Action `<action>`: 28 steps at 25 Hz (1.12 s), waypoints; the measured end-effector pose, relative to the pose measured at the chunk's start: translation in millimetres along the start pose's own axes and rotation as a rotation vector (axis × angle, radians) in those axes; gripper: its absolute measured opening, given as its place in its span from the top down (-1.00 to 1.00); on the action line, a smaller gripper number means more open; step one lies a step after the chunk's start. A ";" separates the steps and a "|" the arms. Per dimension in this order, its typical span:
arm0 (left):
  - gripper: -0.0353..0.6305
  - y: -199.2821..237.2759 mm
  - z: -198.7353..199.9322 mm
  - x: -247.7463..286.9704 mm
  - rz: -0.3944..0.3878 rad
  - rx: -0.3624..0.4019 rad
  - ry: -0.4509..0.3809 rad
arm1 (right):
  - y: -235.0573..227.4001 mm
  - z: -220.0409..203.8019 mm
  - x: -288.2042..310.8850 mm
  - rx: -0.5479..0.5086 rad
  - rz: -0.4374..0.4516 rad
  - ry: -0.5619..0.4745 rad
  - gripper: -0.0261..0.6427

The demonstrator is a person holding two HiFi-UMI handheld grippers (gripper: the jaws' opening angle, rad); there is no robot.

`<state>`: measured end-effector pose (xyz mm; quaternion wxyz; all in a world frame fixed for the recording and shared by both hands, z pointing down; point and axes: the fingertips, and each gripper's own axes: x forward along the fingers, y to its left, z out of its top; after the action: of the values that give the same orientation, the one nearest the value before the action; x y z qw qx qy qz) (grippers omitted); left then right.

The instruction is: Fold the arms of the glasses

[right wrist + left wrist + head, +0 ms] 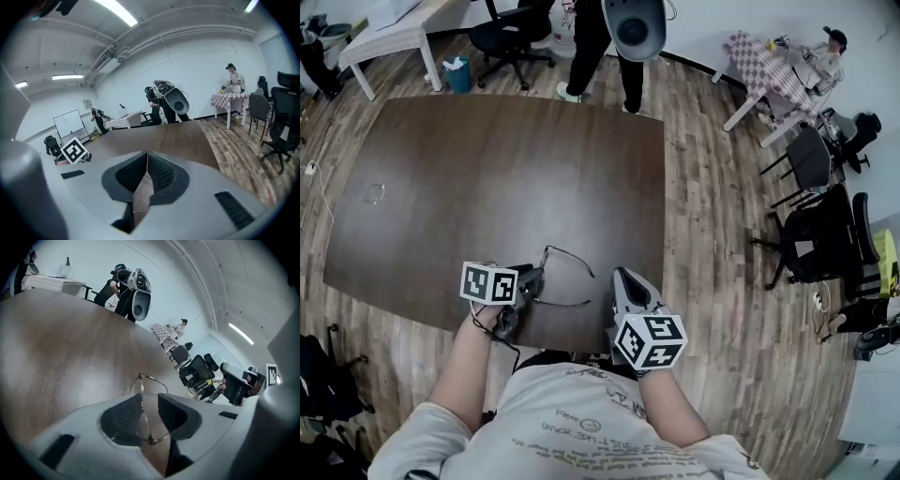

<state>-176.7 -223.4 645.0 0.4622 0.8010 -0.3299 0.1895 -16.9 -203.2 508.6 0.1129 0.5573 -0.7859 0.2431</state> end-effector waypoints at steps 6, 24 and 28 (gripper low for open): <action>0.57 15.1 -4.9 23.1 0.030 -0.019 0.076 | -15.8 -1.2 -7.9 0.011 -0.057 0.000 0.87; 0.76 23.6 -13.1 37.7 0.127 -0.013 0.171 | -25.8 2.9 -2.5 -0.008 -0.063 0.009 0.87; 0.76 13.3 -7.6 29.1 0.138 0.043 0.132 | -24.0 4.4 -1.8 -0.015 -0.044 0.009 0.87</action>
<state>-165.3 -231.8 674.7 0.4517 0.7718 -0.3489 0.2803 6.5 -210.2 510.2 0.1260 0.5727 -0.7745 0.2373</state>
